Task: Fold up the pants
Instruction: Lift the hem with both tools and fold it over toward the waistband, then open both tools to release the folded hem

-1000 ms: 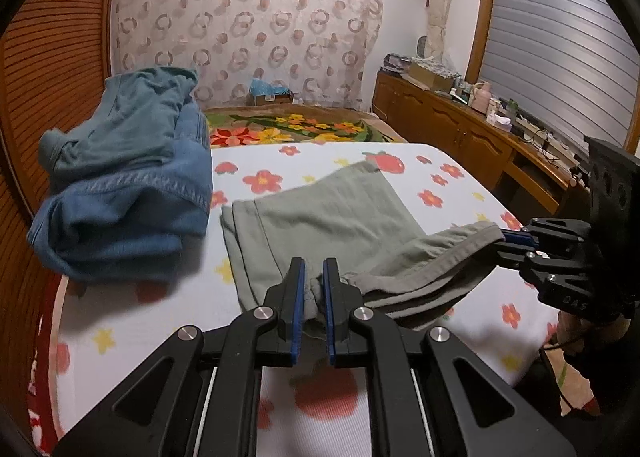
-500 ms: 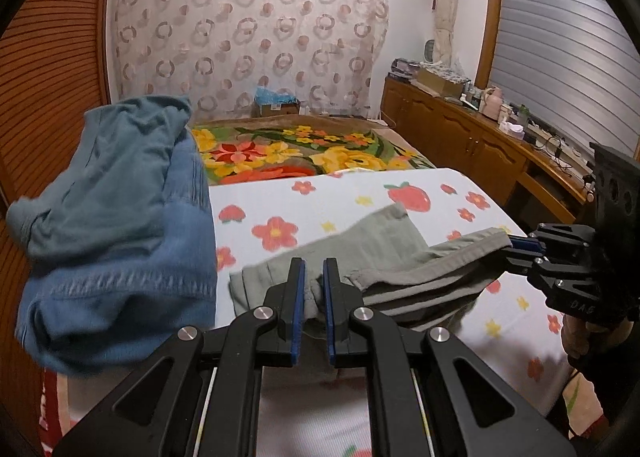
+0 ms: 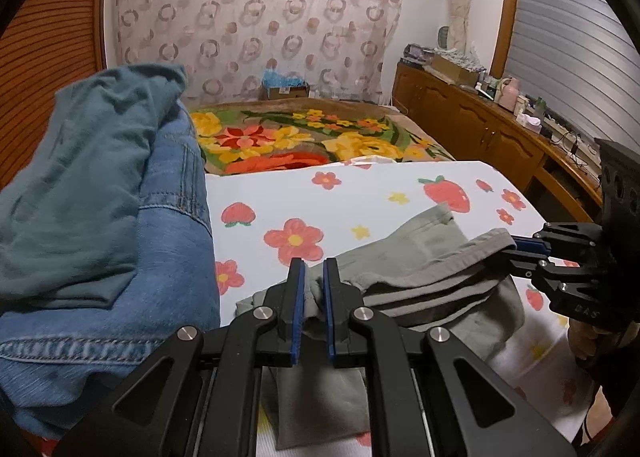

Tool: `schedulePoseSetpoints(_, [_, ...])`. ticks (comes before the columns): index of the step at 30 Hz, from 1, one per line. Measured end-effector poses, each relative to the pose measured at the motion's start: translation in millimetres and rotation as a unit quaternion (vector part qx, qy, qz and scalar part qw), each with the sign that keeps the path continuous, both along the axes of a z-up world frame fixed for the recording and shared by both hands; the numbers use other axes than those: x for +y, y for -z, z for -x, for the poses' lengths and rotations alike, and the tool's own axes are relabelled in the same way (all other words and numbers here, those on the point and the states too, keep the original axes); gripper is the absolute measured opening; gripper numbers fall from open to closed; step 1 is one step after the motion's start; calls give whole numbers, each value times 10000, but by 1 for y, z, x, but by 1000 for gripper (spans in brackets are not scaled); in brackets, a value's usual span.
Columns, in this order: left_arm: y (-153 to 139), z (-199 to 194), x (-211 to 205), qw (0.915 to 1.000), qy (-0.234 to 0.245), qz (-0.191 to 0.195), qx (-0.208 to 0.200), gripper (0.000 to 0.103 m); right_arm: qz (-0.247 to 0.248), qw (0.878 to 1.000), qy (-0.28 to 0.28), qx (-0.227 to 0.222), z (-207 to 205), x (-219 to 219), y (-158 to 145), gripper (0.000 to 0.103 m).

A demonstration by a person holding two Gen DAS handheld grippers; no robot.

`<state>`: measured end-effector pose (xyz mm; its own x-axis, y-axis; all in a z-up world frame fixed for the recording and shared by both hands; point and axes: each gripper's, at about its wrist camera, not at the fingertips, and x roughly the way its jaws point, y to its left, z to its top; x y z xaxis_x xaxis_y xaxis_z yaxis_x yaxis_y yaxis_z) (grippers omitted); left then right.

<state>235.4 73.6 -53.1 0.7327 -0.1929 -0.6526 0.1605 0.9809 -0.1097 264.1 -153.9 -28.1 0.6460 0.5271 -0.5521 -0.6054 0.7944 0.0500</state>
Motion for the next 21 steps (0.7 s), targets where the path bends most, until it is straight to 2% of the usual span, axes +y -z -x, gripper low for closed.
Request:
schedulePoseSetpoints(1, [1,-1,0,10000,3,16,27,10,-22,10000,26,69,-4,-1,1,19])
schedulePoseSetpoints(4, [4,-4,0,9999,-50,-25,89,13,-208,9997,40,123,-6,-5,-2,22])
schedulePoseSetpoints(7, [3,-3,-2,9999,-35,-145,71,25,-237,9997,67,64,-5,-7,-8,25])
schedulePoseSetpoints(9, [2,-1,-2,9999,-40,-160,43,41,-251,9996,114,6,-1,-9,-9,29])
schedulePoseSetpoints(11, [1,1,0,9999,-29,-127,31,47,-283,9995,146,-36,3,-10,-10,31])
schedulePoseSetpoints(17, [-3,8,1,9998,18,-194,29,52,-199,9994,247,-152,11,-15,-8,34])
schedulePoseSetpoints(20, [0,12,0,9998,79,-150,53,72,-146,9995,261,-86,12,-16,-4,37])
schedulePoseSetpoints(21, [2,12,0,9998,102,-135,62,75,-123,9996,252,-63,12,-15,-4,38])
